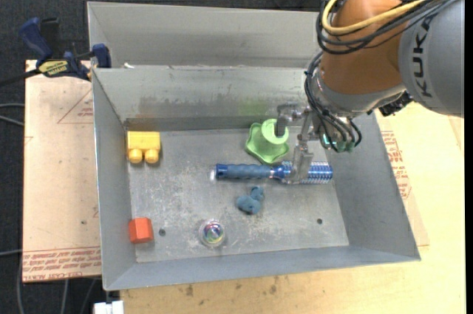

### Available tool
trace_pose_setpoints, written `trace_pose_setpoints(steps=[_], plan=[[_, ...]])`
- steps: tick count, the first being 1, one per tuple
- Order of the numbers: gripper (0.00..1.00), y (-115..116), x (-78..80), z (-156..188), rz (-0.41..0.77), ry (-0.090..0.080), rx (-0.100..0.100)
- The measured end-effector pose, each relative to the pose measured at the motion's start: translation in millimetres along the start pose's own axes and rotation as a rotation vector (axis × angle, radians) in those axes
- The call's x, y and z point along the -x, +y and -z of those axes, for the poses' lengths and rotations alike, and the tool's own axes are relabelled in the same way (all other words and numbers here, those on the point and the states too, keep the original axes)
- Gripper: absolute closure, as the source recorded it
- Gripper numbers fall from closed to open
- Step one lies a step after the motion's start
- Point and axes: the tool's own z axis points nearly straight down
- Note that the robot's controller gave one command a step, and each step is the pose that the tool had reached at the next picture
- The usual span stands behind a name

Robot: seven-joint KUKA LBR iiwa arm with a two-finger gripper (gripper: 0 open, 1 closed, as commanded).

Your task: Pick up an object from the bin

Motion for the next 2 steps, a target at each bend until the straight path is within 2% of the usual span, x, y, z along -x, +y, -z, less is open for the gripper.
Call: trace_pose_setpoints(steps=[1,2], plan=[[0.0,12.7,25.4,-151.5,-0.085,-0.004,0.003],[1.0,12.4,27.3,-145.6,-0.085,-0.011,0.003]])
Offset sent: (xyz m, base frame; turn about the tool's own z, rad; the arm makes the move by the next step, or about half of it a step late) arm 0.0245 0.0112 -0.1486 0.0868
